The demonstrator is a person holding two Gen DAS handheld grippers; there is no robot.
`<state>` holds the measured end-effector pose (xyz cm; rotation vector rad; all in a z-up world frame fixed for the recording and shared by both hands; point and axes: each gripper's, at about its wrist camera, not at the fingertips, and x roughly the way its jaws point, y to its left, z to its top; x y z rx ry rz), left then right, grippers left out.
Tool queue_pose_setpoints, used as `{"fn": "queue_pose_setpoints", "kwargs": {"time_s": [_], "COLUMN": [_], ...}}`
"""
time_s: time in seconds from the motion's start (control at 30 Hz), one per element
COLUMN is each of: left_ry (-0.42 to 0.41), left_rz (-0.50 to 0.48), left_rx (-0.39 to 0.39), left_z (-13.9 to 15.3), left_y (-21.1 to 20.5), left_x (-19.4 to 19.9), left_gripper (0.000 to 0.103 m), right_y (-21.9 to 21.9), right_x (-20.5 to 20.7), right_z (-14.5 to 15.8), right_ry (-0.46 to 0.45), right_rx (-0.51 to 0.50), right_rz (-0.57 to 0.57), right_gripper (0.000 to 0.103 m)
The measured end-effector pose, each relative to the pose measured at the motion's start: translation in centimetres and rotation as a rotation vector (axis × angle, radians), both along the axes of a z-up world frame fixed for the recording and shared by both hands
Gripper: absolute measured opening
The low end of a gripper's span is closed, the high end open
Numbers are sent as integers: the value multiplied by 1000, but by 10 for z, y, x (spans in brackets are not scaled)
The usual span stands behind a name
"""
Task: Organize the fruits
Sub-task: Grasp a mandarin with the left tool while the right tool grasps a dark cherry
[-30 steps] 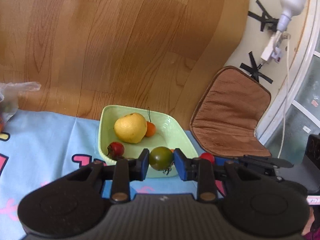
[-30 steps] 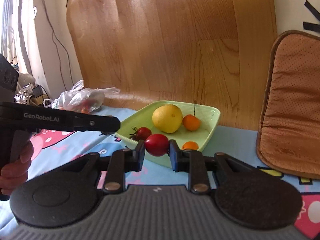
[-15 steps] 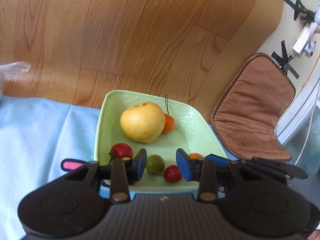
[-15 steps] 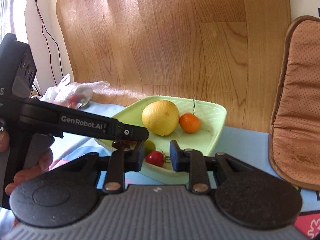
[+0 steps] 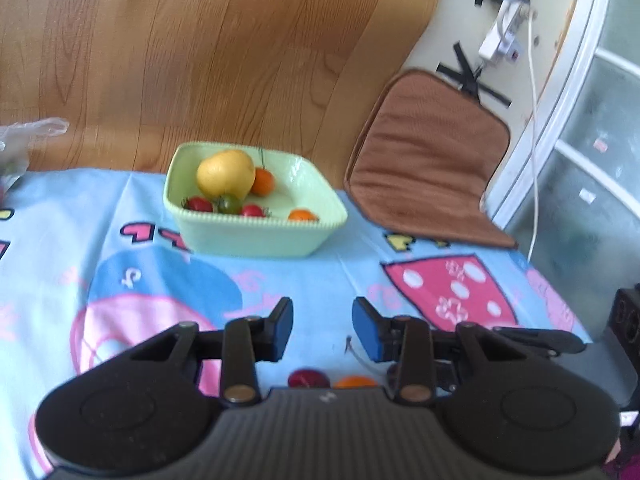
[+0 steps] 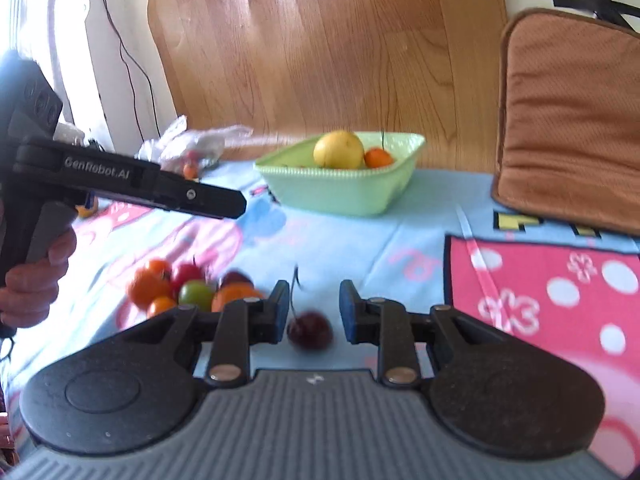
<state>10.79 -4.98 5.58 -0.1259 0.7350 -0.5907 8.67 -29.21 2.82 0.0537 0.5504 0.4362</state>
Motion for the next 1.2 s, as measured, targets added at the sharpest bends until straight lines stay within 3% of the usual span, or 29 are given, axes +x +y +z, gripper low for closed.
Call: {"fn": "queue_pose_setpoints", "kwargs": {"time_s": [0.07, 0.23, 0.37, 0.53, 0.73, 0.77, 0.87, 1.0, 1.1, 1.2], "left_ry": [54, 144, 113, 91, -64, -75, -136, -216, -258, -278], "left_rz": [16, 27, 5, -43, -111, -117, -117, -132, -139, -157], "left_rx": [26, 45, 10, 30, 238, 260, 320, 407, 430, 396], "left_z": [-6, -14, -3, 3, -5, -8, -13, -21, -27, -25], "left_y": [-3, -5, 0, -18, -54, -57, -61, -71, -75, -74], "left_x": [5, 9, -6, -15, -45, -49, -62, -75, -82, -86], "left_gripper": [34, 32, 32, 32, 34, 34, 37, 46, 47, 41], "right_y": [2, 8, 15, 16, 12, 11, 1, -19, -20, -20], "right_x": [-1, -13, -27, -22, -6, -6, -5, -1, -4, -4], "right_z": [-5, -3, 2, -3, -15, -14, -14, -15, -15, -15], "right_ry": [15, -15, -59, -56, 9, 0, -11, 33, 36, 38], "right_rx": [-7, -20, -22, -58, -86, -82, -95, 22, 32, 36], "right_rz": [-8, -5, 66, 28, 14, 17, -47, -83, -79, -75], "right_gripper": [35, 35, 35, 35, 34, 29, 29, 29, 29, 30]}}
